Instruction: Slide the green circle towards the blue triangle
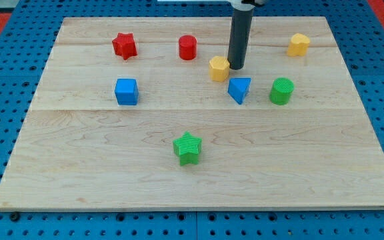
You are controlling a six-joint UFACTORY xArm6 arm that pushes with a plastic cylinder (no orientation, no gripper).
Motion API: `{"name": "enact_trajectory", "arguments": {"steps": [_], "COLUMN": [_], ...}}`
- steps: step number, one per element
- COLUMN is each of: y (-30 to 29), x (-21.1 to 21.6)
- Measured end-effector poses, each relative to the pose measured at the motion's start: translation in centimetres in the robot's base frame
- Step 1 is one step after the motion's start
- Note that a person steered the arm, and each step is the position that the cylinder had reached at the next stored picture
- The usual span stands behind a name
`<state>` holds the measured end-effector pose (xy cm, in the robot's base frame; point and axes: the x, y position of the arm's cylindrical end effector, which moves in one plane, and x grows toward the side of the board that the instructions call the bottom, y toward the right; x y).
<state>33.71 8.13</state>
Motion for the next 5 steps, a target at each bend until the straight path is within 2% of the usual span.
{"name": "enact_trajectory", "arguments": {"steps": [1, 2, 4, 5], "y": [5.2, 6.8, 7.4, 10.0], "x": [2.0, 5.0, 7.7, 10.6]}}
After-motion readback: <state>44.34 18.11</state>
